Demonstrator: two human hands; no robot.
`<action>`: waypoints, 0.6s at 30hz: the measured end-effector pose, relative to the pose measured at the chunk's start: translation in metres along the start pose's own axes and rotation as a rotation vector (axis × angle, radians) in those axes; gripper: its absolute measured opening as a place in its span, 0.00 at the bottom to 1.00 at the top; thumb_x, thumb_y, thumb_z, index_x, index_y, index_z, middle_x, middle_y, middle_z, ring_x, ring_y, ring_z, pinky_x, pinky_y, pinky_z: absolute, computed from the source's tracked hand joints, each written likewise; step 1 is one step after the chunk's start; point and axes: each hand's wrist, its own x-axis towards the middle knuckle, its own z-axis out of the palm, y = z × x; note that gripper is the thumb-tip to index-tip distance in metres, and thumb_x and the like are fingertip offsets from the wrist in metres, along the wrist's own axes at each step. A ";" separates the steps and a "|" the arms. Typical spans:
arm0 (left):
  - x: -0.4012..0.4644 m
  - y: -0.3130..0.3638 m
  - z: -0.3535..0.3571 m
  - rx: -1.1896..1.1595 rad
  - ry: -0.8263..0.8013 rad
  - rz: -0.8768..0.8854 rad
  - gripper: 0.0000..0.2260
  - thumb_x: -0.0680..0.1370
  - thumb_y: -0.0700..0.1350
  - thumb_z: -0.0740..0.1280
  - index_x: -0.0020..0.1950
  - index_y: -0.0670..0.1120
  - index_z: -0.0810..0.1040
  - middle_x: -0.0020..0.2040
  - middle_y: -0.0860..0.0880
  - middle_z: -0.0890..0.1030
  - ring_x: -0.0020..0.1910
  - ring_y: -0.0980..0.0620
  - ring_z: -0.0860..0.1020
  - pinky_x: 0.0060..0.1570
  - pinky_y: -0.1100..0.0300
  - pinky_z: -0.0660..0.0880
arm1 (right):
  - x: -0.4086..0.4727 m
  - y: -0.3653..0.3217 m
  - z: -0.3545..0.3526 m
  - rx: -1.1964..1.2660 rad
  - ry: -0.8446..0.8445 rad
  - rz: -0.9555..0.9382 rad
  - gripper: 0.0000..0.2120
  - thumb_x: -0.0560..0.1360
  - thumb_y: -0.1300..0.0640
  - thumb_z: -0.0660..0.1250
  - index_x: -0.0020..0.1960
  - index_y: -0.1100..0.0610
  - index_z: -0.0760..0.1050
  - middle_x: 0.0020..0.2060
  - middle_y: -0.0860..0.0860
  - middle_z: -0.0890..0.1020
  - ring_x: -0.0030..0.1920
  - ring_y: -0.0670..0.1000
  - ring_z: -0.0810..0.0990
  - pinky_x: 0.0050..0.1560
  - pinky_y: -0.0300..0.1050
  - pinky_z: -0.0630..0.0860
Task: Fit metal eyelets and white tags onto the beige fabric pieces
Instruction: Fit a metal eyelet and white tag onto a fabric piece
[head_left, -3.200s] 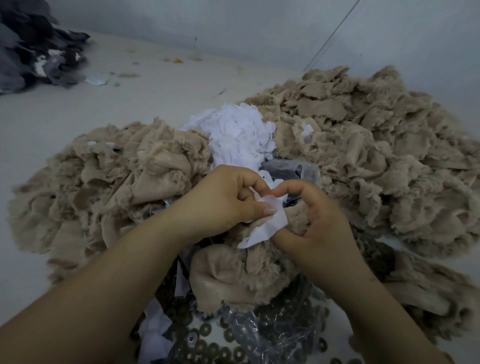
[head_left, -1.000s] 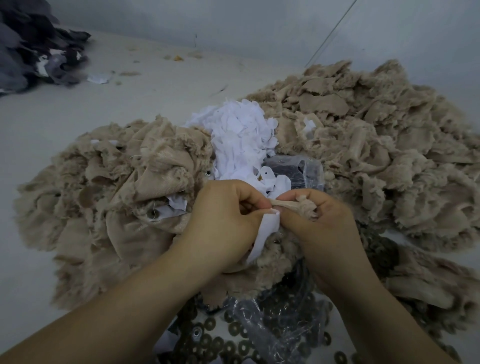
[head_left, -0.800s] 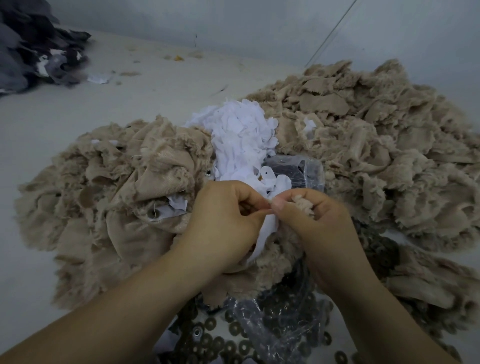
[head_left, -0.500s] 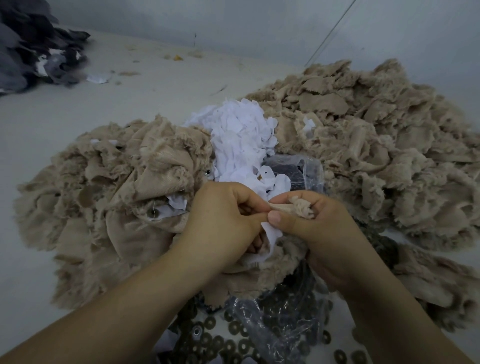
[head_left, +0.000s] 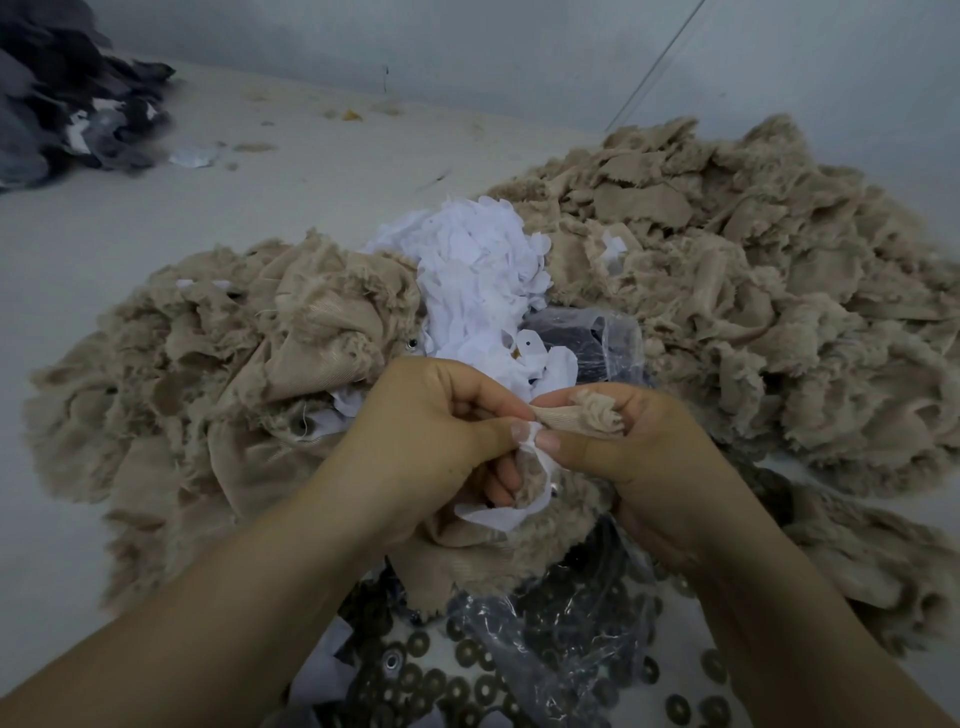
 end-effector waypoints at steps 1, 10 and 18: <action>-0.001 0.000 0.002 0.009 0.021 0.004 0.05 0.75 0.31 0.71 0.39 0.37 0.83 0.28 0.36 0.80 0.23 0.44 0.77 0.25 0.58 0.75 | -0.001 0.000 0.001 -0.025 0.008 -0.015 0.19 0.62 0.62 0.76 0.52 0.66 0.82 0.46 0.63 0.86 0.46 0.57 0.85 0.50 0.49 0.83; 0.002 -0.007 0.015 0.240 0.155 0.180 0.07 0.76 0.34 0.70 0.39 0.41 0.81 0.27 0.49 0.79 0.27 0.54 0.75 0.31 0.59 0.72 | -0.005 -0.004 0.004 -0.243 0.099 -0.217 0.09 0.66 0.60 0.77 0.46 0.60 0.85 0.39 0.55 0.87 0.43 0.56 0.86 0.43 0.45 0.83; 0.002 -0.009 0.014 0.264 0.172 0.212 0.07 0.76 0.35 0.69 0.40 0.42 0.81 0.27 0.48 0.80 0.26 0.54 0.77 0.31 0.59 0.74 | -0.007 -0.007 0.006 -0.267 0.094 -0.239 0.07 0.67 0.60 0.76 0.45 0.57 0.86 0.39 0.55 0.87 0.43 0.57 0.86 0.44 0.47 0.84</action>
